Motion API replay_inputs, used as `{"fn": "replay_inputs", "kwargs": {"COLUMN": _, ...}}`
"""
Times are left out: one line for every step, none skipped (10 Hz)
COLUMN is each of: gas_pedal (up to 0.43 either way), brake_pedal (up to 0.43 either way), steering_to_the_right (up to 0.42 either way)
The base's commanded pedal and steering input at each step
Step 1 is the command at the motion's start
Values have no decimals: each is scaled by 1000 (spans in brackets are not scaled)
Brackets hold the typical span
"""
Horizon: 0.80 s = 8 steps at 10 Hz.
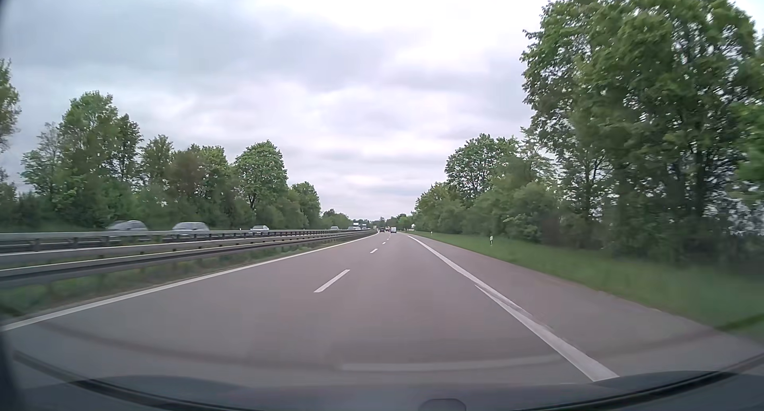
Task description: Follow the waypoints while adhering to traffic rules and regulations
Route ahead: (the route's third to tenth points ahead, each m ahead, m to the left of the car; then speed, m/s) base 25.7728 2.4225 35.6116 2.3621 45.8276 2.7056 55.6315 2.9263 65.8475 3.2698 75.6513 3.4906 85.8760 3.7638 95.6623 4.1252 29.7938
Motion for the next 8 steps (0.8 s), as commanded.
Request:
{"fn": "replay_inputs", "kwargs": {"gas_pedal": 130, "brake_pedal": 0, "steering_to_the_right": 2}}
{"fn": "replay_inputs", "kwargs": {"gas_pedal": 130, "brake_pedal": 0, "steering_to_the_right": 2}}
{"fn": "replay_inputs", "kwargs": {"gas_pedal": 130, "brake_pedal": 0, "steering_to_the_right": 1}}
{"fn": "replay_inputs", "kwargs": {"gas_pedal": 130, "brake_pedal": 0, "steering_to_the_right": 0}}
{"fn": "replay_inputs", "kwargs": {"gas_pedal": 130, "brake_pedal": 0, "steering_to_the_right": 0}}
{"fn": "replay_inputs", "kwargs": {"gas_pedal": 130, "brake_pedal": 0, "steering_to_the_right": -1}}
{"fn": "replay_inputs", "kwargs": {"gas_pedal": 130, "brake_pedal": 0, "steering_to_the_right": -1}}
{"fn": "replay_inputs", "kwargs": {"gas_pedal": 130, "brake_pedal": 0, "steering_to_the_right": -1}}
